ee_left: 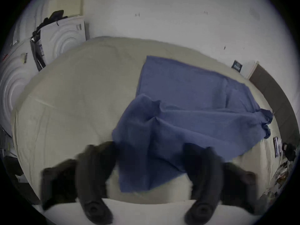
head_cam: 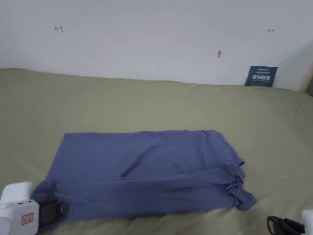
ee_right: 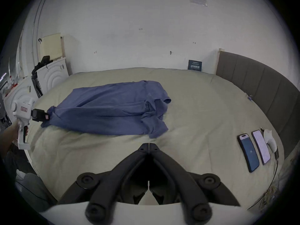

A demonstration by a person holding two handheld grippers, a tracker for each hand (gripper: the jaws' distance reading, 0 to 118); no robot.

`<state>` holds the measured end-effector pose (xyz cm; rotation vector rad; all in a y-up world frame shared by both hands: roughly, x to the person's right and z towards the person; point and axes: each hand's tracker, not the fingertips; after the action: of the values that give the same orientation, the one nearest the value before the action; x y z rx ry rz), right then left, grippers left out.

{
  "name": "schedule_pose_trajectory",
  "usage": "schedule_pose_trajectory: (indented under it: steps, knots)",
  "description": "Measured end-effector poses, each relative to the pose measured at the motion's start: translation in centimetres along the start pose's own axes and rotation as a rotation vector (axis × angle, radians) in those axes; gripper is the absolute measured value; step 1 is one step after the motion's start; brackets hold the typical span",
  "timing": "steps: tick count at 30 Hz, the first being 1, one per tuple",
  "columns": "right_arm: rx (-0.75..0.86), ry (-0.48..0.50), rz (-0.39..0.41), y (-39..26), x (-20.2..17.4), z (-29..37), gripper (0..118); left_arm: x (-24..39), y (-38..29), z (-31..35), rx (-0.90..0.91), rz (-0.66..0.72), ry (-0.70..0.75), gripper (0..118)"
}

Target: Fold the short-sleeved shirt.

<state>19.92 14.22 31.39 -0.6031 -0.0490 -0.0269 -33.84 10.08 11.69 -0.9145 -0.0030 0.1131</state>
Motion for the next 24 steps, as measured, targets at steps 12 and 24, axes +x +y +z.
schedule_pose_trajectory:
  steps: [12,24]
  knots:
    - [-0.266,0.084,0.041,4.2,1.9,-12.6,102,0.3,-0.1,0.5,0.013,-0.024,-0.053,3]
    - [-0.281,0.139,-0.073,5.3,1.5,-17.1,8,0.7,0.5,0.4,0.000,-0.061,-0.063,3]
